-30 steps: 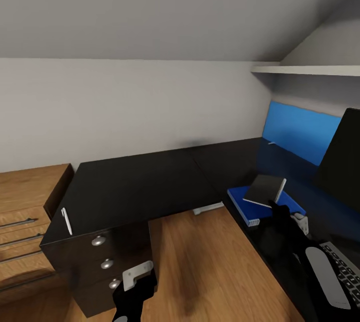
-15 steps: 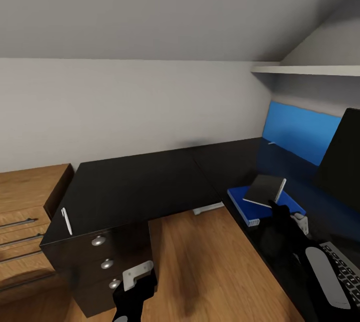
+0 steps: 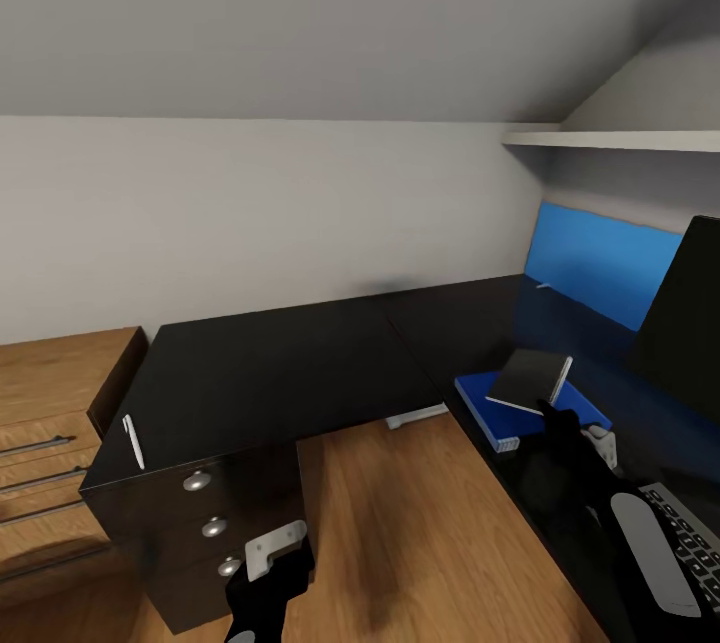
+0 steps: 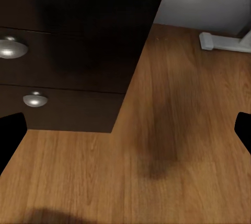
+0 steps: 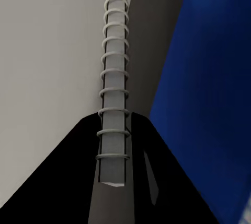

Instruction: In the bedroom, organize the workspace by keeping the computer under the desk, ensuring the monitor is on the desk, placing the keyboard on the desk next to the monitor, placing the mouse on the desk next to the keyboard, moving the folder from the swivel chair onto the desk next to the mouse, stacking the notebook on top of the folder with the pen on top of the notebook, and positioning the swivel chair next to the desk.

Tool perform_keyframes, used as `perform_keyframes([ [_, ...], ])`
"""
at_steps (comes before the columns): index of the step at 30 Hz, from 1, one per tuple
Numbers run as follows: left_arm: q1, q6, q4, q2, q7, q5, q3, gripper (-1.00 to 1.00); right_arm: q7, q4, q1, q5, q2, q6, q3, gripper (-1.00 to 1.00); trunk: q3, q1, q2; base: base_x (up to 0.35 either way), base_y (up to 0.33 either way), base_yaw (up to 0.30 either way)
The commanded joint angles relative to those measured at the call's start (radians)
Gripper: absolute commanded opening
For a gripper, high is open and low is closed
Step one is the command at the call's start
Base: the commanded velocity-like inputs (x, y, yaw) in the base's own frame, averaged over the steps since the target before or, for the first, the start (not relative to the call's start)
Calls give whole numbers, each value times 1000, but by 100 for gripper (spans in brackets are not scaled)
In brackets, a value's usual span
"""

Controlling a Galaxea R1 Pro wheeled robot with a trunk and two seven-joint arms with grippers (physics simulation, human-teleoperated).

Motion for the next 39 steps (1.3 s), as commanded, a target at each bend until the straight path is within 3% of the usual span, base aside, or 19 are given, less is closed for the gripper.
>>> perform_keyframes([
  [1, 0, 5, -2, 0, 5, 4, -1, 100, -6, -1, -1, -9, 0, 5, -1, -100, -1, 0, 0, 0, 0, 0],
  [2, 0, 5, -2, 0, 5, 4, 0, 100, -6, -1, 0, -9, 0, 5, -1, 100, -1, 0, 0, 0, 0, 0],
  [23, 0, 5, -2, 3, 4, 7, 1, 100, -6, -1, 0, -9, 0, 6, -3, 100, -1, 0, 0, 0, 0, 0],
  [33, 0, 5, -2, 3, 4, 7, 1, 100, -6, -2, 0, -9, 0, 5, -3, 100, 31, -38, 70, 0, 0, 0],
  [39, 0, 5, -1, 3, 4, 7, 1, 100, -5, -4, 0, -9, 0, 4, -4, 100, 31, -38, 70, 0, 0, 0],
])
